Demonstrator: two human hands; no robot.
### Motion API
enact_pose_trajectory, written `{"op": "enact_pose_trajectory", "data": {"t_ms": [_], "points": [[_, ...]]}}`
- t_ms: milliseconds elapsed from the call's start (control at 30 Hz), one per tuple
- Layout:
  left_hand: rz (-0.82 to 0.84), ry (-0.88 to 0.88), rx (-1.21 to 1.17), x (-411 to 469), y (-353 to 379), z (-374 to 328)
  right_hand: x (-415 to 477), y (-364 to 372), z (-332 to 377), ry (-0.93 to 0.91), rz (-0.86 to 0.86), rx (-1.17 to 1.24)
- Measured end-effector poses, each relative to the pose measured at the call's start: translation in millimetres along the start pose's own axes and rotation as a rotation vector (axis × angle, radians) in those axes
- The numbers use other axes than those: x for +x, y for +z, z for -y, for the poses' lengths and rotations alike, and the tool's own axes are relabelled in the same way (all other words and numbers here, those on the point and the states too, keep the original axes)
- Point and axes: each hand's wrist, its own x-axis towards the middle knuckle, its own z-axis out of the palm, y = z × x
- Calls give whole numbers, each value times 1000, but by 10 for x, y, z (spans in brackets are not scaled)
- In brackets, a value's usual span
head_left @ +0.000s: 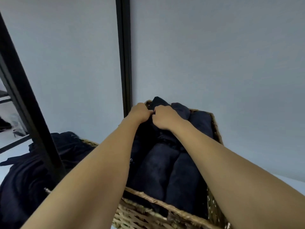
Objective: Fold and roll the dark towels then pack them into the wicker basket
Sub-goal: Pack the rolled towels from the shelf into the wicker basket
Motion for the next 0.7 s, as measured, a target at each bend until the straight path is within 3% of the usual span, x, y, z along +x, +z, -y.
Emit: {"op": "enact_pose_trajectory", "data": {"t_ms": [100, 200, 300, 533, 700], "points": [[-138, 68, 217, -88, 37, -110, -69, -82, 30, 11, 30, -3], [-361, 267, 541, -193, 20, -408, -194, -293, -64, 25, -49, 188], [-433, 372, 407, -238, 96, -967, -409, -647, -364, 68, -247, 345], [40, 342, -310, -615, 1310, -2561, -1422, -1427, -1855, 337, -467, 424], [405, 283, -528, -1258, 2612, -3373, -2305, -1542, -3080, 592, -501, 378]]}}
